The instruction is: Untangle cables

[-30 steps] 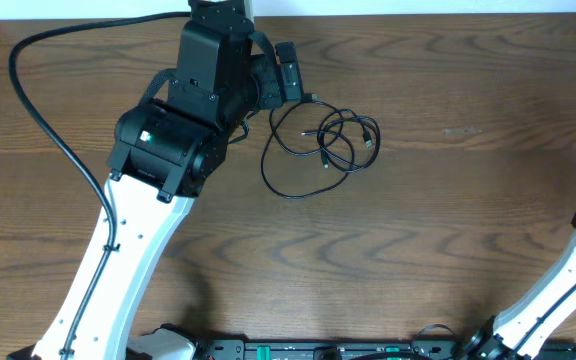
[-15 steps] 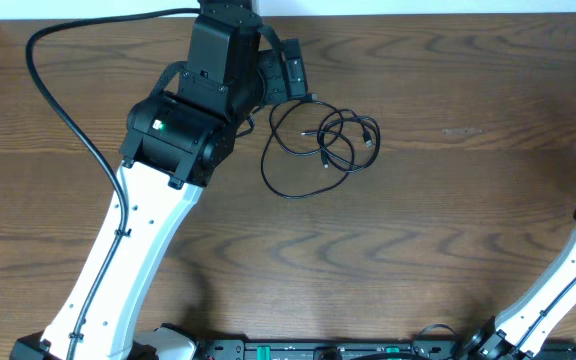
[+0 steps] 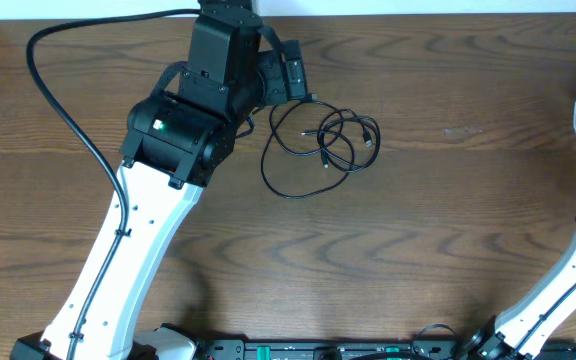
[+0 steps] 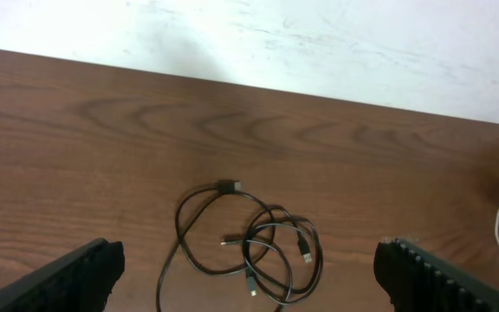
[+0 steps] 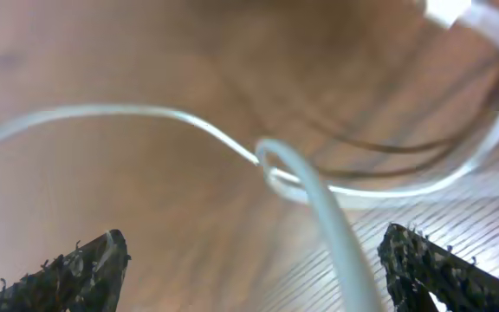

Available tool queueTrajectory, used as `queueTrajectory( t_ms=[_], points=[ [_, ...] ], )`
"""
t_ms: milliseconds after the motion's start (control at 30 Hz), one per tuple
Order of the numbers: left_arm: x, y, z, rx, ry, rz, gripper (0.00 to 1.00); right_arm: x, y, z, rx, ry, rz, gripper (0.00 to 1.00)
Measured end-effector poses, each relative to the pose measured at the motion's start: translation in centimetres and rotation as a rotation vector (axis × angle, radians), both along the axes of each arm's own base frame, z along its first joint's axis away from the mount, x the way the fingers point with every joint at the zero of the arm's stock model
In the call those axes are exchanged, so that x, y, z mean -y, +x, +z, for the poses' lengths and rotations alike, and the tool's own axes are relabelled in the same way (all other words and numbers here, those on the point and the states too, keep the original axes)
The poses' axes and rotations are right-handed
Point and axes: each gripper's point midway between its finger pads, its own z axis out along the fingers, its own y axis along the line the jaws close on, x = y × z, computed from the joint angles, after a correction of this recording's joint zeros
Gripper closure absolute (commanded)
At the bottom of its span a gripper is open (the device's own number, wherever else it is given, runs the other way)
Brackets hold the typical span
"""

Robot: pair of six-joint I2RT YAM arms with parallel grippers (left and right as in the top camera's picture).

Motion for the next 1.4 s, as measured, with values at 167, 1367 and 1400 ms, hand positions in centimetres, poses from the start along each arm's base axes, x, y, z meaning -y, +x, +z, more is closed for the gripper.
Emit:
queueTrajectory(
  t_ms=[167, 1367, 1400],
  points=[
    [-0.1, -0.2, -0.3, -0.015, 0.007, 0.0, 0.03, -1.5, 0.2, 9.1, 0.171, -0.062, 0.045, 0.15],
    [-0.1, -0.1, -0.2, -0.01, 0.005, 0.0, 0.03, 0.9, -8.5, -4.3, -0.385, 0.046, -0.157, 0.01],
    [-0.1, -0.1, -0.2, -0.009, 0.005, 0.0, 0.02, 0.2, -8.7, -4.3, -0.405, 0.053, -0.135, 0.01]
  ],
)
